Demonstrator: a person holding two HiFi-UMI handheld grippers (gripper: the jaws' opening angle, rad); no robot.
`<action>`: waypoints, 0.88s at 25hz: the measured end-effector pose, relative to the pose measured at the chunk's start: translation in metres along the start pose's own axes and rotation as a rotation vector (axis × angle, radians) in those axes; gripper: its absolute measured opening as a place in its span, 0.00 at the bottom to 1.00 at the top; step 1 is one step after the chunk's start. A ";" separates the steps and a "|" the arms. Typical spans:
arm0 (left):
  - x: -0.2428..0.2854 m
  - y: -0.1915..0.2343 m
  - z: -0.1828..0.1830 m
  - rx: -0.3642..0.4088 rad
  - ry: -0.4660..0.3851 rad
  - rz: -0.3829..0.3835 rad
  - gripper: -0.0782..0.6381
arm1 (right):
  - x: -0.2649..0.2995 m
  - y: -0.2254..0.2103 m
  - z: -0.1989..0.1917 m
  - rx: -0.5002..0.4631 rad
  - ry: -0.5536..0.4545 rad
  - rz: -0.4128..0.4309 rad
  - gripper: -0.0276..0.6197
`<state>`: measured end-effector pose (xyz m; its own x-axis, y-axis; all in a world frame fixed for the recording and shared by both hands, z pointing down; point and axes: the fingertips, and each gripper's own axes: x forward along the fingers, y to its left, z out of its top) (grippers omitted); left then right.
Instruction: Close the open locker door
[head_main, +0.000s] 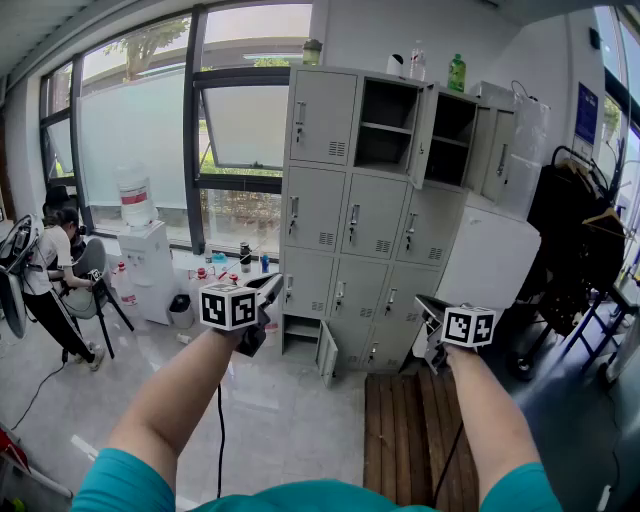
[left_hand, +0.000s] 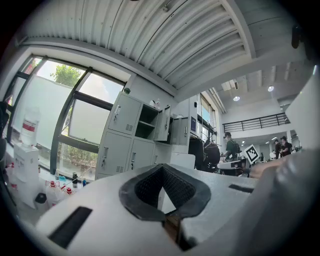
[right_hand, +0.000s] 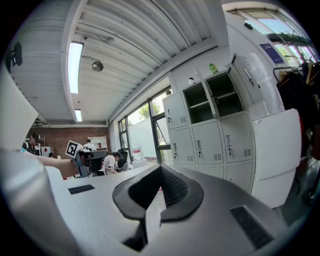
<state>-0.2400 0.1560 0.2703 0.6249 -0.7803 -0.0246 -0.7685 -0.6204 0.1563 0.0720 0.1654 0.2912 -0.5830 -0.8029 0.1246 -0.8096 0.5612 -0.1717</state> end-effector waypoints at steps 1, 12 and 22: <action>0.000 -0.001 0.000 -0.001 0.002 0.001 0.11 | -0.001 -0.001 0.000 0.000 0.001 0.000 0.03; 0.005 -0.001 -0.004 -0.002 0.017 0.006 0.11 | 0.003 -0.004 -0.004 0.008 -0.003 0.014 0.03; 0.024 -0.015 -0.008 -0.001 0.032 0.010 0.11 | -0.006 -0.014 -0.003 0.014 -0.023 0.021 0.03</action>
<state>-0.2123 0.1468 0.2754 0.6210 -0.7838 0.0089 -0.7749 -0.6121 0.1574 0.0872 0.1630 0.2954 -0.5983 -0.7952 0.0986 -0.7960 0.5756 -0.1876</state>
